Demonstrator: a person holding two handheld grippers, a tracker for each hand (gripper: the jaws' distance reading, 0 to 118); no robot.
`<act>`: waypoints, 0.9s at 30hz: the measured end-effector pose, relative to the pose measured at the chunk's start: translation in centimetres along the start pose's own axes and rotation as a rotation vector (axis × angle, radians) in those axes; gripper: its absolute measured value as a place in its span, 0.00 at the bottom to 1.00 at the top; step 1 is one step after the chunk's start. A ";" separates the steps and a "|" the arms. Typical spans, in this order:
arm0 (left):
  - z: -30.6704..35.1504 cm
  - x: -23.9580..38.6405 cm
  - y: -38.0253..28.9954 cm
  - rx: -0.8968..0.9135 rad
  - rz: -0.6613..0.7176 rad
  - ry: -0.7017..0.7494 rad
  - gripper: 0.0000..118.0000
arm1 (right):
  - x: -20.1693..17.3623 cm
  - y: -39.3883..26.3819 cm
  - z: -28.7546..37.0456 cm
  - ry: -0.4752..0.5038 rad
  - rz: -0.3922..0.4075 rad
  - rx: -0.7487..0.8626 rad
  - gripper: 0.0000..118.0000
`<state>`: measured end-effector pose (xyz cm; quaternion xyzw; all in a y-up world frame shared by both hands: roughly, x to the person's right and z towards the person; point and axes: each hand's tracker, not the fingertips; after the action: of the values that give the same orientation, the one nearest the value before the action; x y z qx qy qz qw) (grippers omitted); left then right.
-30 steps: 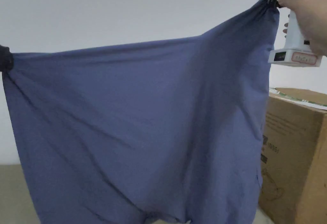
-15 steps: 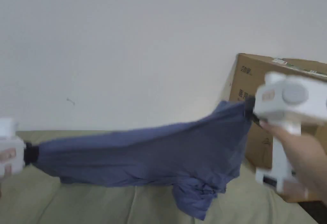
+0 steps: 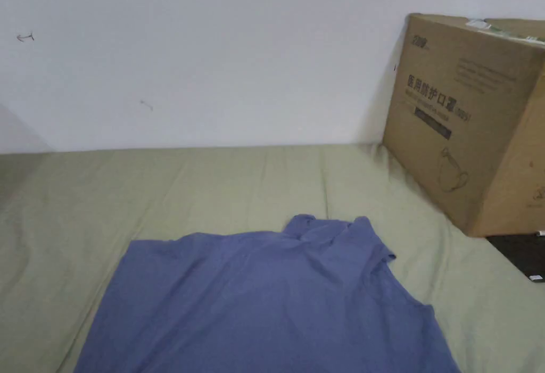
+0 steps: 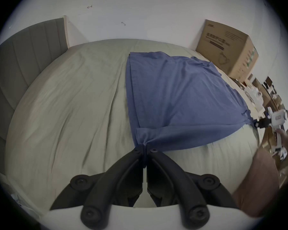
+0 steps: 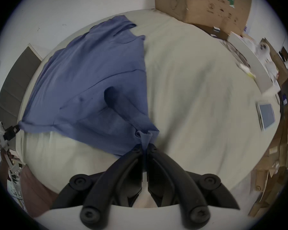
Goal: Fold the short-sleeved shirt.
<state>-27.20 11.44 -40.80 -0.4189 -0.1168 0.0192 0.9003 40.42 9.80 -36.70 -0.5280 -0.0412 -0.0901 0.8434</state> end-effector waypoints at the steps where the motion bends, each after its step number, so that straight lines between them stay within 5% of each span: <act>1: 1.0 0.0 -1.1 -0.007 -0.003 -0.015 0.02 | 0.3 -0.9 1.0 0.008 -0.016 0.008 0.03; 8: 4.7 1.2 -7.0 -0.023 -0.023 -0.034 0.02 | 1.1 -2.2 3.4 0.099 -0.002 -0.053 0.03; 10: 5.4 1.1 -7.7 -0.001 0.001 -0.029 0.10 | 1.1 -2.4 3.7 0.090 -0.003 -0.083 0.16; 11: 6.0 1.3 -8.0 0.015 0.005 -0.008 0.31 | 1.0 -2.5 4.3 0.079 -0.012 -0.057 0.37; 13: 6.9 0.7 -8.2 0.027 0.028 0.009 0.89 | 1.3 -2.6 5.1 0.080 -0.050 -0.027 0.79; 14: 7.5 0.5 -8.2 0.035 0.048 0.018 1.00 | 1.3 -2.6 5.9 0.095 -0.086 0.004 0.91; 18: 12.5 2.8 -6.4 0.150 0.089 0.017 0.96 | 0.2 -2.3 11.0 0.235 -0.235 0.151 0.91; 22: 17.6 6.8 -4.6 0.346 0.157 -0.006 0.95 | -4.0 -2.9 17.0 0.355 -0.232 0.404 0.90; 23: 17.1 4.3 -5.2 0.383 0.192 0.003 0.87 | -5.2 -3.2 18.3 0.405 -0.214 0.470 0.87; 24: 17.9 4.5 -5.2 0.426 0.217 -0.006 0.74 | -7.6 -3.7 19.7 0.422 -0.169 0.520 0.78; 25: 18.4 4.7 -5.3 0.459 0.230 0.007 0.50 | -9.0 -4.0 20.5 0.421 -0.141 0.563 0.56; 26: 18.8 4.9 -5.3 0.479 0.238 0.027 0.08 | -10.5 -4.3 21.5 0.409 -0.115 0.597 0.11; 27: 19.4 6.6 -4.3 0.459 0.220 0.027 0.01 | -11.9 -4.3 21.8 0.365 -0.102 0.610 0.02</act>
<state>-25.50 24.08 -24.22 -0.2138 -0.0508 0.1375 0.9658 28.44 28.90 -25.30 -0.2246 0.0590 -0.2086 0.9500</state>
